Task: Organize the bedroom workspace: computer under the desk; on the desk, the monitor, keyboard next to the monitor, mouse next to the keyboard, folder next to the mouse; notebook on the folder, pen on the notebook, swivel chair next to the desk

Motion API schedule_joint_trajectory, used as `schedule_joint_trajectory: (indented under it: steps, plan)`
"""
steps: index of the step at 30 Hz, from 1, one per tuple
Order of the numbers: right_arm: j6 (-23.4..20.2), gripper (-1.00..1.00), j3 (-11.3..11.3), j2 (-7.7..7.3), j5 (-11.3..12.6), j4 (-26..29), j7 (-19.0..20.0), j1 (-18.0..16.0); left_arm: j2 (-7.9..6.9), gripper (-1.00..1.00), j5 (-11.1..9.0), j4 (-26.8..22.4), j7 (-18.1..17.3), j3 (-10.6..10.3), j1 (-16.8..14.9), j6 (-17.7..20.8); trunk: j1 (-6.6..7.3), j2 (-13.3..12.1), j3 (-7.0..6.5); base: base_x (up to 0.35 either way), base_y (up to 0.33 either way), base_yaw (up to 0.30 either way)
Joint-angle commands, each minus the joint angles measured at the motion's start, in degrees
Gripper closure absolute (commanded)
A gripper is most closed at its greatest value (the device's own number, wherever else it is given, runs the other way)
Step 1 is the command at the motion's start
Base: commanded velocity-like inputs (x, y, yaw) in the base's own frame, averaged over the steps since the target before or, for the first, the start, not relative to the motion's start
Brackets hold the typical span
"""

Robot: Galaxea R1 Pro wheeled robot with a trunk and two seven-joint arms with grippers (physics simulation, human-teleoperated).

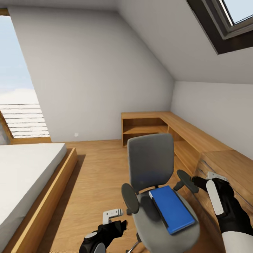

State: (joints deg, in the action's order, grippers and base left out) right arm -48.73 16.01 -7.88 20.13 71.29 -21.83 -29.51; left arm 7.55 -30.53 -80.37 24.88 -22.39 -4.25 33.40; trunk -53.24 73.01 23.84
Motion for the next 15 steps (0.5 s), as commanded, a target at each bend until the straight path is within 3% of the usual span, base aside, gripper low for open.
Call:
schedule_joint_trajectory:
  steps: [1,7,11,15]
  plan:
    - [-0.15,-1.0,-0.01,-0.03,0.62,-0.06,-0.46,-0.02,-0.03,-1.0,-0.59,-0.05,0.55,-0.06,-0.06,-0.54,0.0,0.04,0.07,0.0,0.0,0.279]
    - [-0.08,-1.0,0.02,-0.03,0.6,-0.4,-0.41,-0.02,-0.09,-1.0,-0.59,-0.17,0.5,0.83,-0.06,-1.75,0.0,0.04,0.07,0.0,0.0,0.279]
    - [-0.06,-1.0,0.05,-0.05,0.56,-0.44,-0.41,-0.02,-0.1,-1.0,-0.59,-1.06,0.39,3.64,-0.06,-1.89,0.0,0.04,0.07,0.0,0.0,0.279]
    - [-0.05,-1.0,0.07,-0.09,0.54,-0.45,-0.41,-0.02,-0.09,-1.0,-0.59,-2.95,0.26,8.17,-0.06,-1.88,0.0,0.04,0.08,0.0,0.0,0.278]
